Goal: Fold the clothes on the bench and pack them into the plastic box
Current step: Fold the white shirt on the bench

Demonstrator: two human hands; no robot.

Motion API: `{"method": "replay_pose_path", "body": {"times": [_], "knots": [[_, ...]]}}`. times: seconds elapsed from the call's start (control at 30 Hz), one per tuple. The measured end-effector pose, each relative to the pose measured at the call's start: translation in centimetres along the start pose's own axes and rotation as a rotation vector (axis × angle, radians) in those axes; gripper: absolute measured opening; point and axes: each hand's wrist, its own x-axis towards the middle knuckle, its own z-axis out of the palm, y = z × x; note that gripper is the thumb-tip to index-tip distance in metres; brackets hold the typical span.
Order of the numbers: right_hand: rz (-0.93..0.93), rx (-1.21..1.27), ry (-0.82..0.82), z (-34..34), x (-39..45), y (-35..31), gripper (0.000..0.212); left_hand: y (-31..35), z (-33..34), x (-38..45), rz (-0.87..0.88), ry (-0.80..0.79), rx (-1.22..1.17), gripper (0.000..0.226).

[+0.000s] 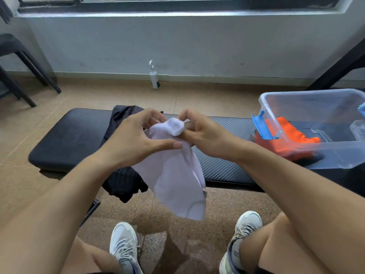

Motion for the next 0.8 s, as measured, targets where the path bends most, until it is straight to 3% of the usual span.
{"method": "replay_pose_path", "body": {"times": [0.17,0.3,0.4,0.6,0.7,0.8], "knots": [[0.014,-0.014,-0.025,1.1,0.3,0.4,0.017,-0.4,0.9,0.5,0.011,-0.028,-0.062,0.041],[0.108,-0.064,-0.145,0.9,-0.1,1.0,0.047,-0.6,0.7,0.5,0.032,0.008,-0.095,0.027],[0.123,-0.324,-0.226,1.6,0.0,2.1,0.038,-0.7,0.3,0.6,0.061,0.146,-0.068,0.021],[0.195,-0.515,-0.405,2.1,0.2,4.7,0.029,-3.7,-2.7,1.9,-0.020,0.552,-0.142,0.025],[0.195,-0.467,-0.471,1.4,-0.1,5.3,0.026,-5.7,-4.0,2.5,-0.078,0.660,-0.249,0.027],[0.213,-0.271,-0.415,-0.2,-0.2,5.0,0.022,-8.3,-4.8,3.0,-0.138,0.710,-0.293,0.031]]}}
